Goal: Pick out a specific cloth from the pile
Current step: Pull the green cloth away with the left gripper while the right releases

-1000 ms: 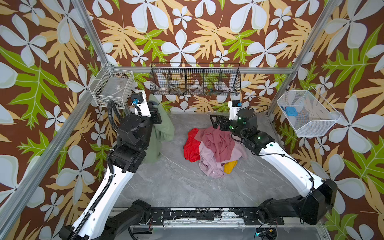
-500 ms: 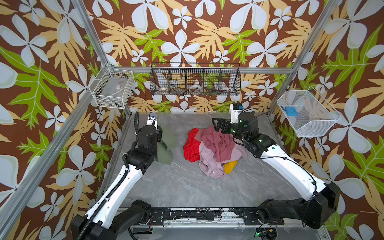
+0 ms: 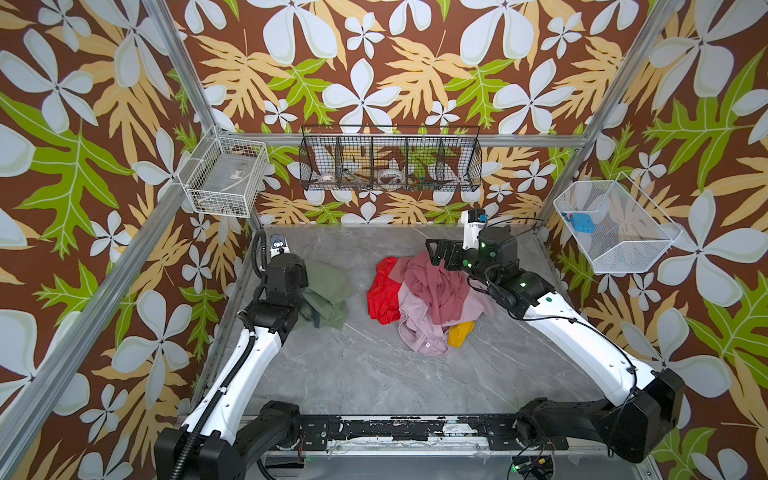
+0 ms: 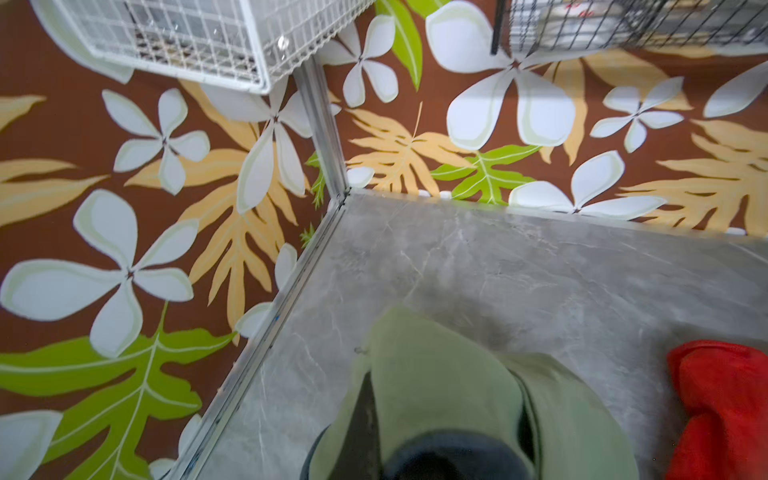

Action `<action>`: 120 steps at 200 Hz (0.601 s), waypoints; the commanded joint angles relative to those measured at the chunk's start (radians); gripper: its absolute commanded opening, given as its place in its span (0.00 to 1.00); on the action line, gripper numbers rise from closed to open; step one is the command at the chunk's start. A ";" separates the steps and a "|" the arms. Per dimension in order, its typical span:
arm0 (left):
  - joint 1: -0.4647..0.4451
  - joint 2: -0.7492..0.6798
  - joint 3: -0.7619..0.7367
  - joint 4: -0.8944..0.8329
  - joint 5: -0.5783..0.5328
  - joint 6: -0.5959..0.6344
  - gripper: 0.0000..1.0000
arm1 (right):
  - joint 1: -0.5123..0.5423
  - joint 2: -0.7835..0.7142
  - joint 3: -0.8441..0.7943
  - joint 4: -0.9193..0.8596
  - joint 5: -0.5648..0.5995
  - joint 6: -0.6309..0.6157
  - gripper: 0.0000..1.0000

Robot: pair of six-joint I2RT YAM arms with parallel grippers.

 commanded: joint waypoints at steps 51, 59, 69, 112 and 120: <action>0.013 -0.026 -0.059 -0.063 -0.158 0.057 0.00 | 0.001 0.024 0.017 0.002 0.001 -0.004 0.99; 0.013 -0.016 -0.053 -0.062 -0.177 0.075 0.00 | 0.002 0.027 0.020 -0.001 0.001 -0.006 1.00; 0.013 0.002 -0.039 -0.066 -0.181 0.101 0.00 | 0.001 0.030 0.021 -0.006 0.001 -0.006 1.00; -0.033 0.110 0.032 -0.088 -0.128 0.142 0.00 | 0.001 0.038 0.020 -0.006 0.001 -0.005 1.00; -0.058 0.132 0.040 -0.090 -0.141 0.159 0.00 | 0.001 0.039 0.021 -0.010 0.000 -0.005 1.00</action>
